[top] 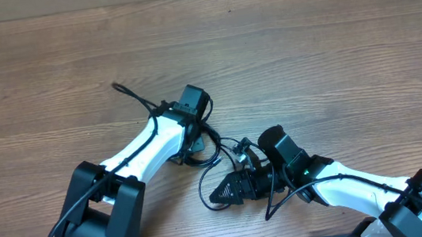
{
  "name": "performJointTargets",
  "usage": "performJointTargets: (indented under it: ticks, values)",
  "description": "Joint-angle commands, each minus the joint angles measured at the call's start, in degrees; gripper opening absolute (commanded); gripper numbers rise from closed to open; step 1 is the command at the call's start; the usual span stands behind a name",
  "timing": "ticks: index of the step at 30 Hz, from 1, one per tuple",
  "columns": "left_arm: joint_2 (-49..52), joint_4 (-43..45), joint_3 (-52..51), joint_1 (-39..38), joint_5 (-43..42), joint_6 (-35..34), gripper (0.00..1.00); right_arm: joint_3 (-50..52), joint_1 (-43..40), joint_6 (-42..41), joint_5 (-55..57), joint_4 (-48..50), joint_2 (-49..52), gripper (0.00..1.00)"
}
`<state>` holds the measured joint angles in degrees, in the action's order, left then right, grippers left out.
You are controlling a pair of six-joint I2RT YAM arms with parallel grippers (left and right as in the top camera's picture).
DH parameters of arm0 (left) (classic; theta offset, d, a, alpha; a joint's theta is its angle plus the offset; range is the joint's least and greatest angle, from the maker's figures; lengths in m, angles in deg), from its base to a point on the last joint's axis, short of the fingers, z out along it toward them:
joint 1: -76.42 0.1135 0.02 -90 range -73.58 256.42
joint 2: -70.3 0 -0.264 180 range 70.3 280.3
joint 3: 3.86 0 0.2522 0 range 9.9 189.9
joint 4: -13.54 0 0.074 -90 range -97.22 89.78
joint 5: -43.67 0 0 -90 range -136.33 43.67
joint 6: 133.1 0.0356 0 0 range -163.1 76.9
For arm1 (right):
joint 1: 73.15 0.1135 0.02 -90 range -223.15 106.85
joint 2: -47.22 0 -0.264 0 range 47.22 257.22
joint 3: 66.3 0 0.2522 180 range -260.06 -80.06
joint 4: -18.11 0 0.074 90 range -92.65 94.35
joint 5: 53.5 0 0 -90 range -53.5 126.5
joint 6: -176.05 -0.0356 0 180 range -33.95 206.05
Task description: Untangle cables
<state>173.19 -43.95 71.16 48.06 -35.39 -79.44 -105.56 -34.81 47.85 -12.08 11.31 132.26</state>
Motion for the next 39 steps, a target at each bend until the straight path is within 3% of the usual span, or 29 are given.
performJointTargets:
  ticks: [1,5,14,19,23,26,31,39]
  values:
    - [-0.7,-2.9,5.4,0.6,1.2,9.2,0.04,-0.7,0.3,-0.6,0.6,1.5,0.2,1.00]
    - [-6.2,-6.3,9.5,0.7,0.9,12.8,0.04,-1.0,-0.7,0.0,0.2,7.2,-0.1,1.00]
    - [-20.9,-10.1,9.7,0.7,-3.0,21.2,0.04,-2.3,-9.0,-0.8,-0.4,1.8,-9.6,1.00]
    - [-22.6,-11.8,9.7,0.7,-13.5,28.9,0.04,-2.3,-11.9,-0.3,-0.4,-0.6,-18.1,1.00]
    - [-22.6,-12.0,9.6,0.7,-16.2,29.5,0.04,-2.3,-14.3,5.6,0.4,-3.7,-24.7,1.00]
    - [-22.6,-11.6,9.6,0.7,-19.0,29.5,0.04,-2.3,-16.0,8.7,7.0,-7.0,-28.1,1.00]
    - [-22.6,-11.6,9.6,0.7,-27.7,32.5,0.04,-2.3,-16.2,8.7,18.0,-9.4,-27.4,1.00]
    - [-22.6,-11.5,9.6,0.6,-35.5,34.1,0.04,-2.3,-16.2,8.7,18.0,-8.3,-22.9,1.00]
